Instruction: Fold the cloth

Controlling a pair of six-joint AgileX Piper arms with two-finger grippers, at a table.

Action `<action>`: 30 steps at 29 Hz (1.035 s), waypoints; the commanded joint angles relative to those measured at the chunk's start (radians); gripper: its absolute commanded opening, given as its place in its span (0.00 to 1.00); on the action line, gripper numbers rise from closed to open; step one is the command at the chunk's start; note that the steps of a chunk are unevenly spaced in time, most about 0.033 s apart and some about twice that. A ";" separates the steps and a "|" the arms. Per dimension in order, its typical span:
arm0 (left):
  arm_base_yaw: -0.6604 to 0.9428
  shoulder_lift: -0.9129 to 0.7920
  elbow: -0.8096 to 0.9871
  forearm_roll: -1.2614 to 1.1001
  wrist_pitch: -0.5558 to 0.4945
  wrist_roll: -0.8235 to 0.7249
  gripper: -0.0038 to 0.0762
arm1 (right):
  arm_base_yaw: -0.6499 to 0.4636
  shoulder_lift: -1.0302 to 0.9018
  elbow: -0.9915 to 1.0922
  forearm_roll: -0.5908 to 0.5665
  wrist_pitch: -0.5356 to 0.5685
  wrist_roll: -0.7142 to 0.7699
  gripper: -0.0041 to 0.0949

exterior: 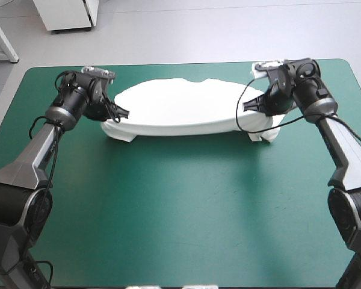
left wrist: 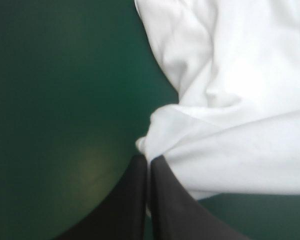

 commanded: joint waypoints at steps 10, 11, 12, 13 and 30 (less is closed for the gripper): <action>-0.005 -0.386 0.534 -0.079 -0.125 0.012 0.04 | -0.004 -0.334 0.620 0.093 -0.126 -0.039 0.02; -0.005 -0.407 0.573 -0.088 -0.127 0.014 0.04 | -0.004 -0.353 0.656 0.098 -0.128 -0.039 0.02; -0.005 -0.426 0.612 -0.101 -0.127 0.016 0.04 | -0.004 -0.372 0.691 0.107 -0.132 -0.039 0.02; -0.005 -0.442 0.642 -0.111 -0.127 0.021 0.04 | -0.004 -0.388 0.723 0.117 -0.135 -0.039 0.02; -0.005 -0.582 0.903 -0.214 -0.027 0.032 0.04 | -0.004 -0.558 0.975 0.234 -0.092 -0.053 0.04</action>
